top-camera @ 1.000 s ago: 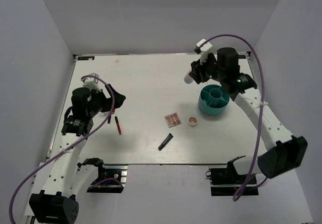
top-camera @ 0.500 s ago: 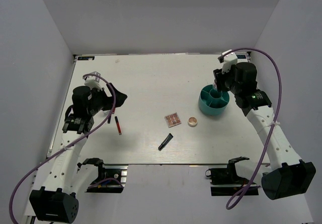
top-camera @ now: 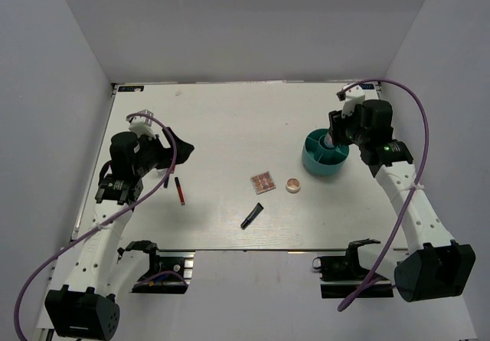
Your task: Organize the makeup
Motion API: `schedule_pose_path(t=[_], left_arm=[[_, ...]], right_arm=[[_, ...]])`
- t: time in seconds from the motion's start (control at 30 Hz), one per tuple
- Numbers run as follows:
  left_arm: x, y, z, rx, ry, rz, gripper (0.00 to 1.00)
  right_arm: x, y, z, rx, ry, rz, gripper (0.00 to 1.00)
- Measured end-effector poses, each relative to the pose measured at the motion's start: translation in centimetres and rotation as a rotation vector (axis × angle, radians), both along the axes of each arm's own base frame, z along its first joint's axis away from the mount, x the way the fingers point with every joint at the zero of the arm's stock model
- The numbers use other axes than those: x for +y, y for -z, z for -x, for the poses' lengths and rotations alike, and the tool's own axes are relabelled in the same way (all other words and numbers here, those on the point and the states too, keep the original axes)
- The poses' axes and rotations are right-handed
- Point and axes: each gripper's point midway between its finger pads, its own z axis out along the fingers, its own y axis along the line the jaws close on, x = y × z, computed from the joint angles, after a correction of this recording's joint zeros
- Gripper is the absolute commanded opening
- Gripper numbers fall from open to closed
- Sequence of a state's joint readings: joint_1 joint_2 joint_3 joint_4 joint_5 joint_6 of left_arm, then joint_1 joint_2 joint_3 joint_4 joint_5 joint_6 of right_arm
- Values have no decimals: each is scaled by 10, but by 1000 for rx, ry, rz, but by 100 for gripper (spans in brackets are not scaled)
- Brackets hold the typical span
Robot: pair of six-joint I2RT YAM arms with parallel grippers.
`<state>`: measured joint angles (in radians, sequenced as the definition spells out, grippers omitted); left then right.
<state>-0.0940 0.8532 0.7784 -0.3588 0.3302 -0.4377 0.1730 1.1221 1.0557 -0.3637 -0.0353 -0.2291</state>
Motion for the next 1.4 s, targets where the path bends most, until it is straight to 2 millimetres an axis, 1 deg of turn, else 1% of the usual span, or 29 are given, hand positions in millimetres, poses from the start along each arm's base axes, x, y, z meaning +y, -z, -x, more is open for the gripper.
schedule_pose_path(t=[0.17,0.5,0.83,1.07,1.2,1.27,1.3,1.37,1.4], left_arm=[[0,-3,1,-9,0,1,97],[1,-7,5,-23,0,2,97],[1,-4,7,-9,0,1,97],[1,-2,6,-3,-1,0,97],[1,-1,5,2,0,0,97],[1,-1,5,4,0,-1,97],[0,0,5,5,0,-1,97],[1,1,4,10,-1,-1,97],[0,2,4,12,-1,-1,97]], right_arm=[[1,10,-2,36,-7,-25,0],[3,23,-5,81,-31,-56,0],[-1,56,-14,178,-26,-57,0],[-3,73,-18,227,-24,-56,0],[-3,79,-19,241,-24,-53,0],[-3,80,-19,244,-26,-51,4],[-3,80,-19,245,-26,-50,9],[-3,81,-19,247,-27,-48,15],[-3,82,-19,249,-28,-46,21]])
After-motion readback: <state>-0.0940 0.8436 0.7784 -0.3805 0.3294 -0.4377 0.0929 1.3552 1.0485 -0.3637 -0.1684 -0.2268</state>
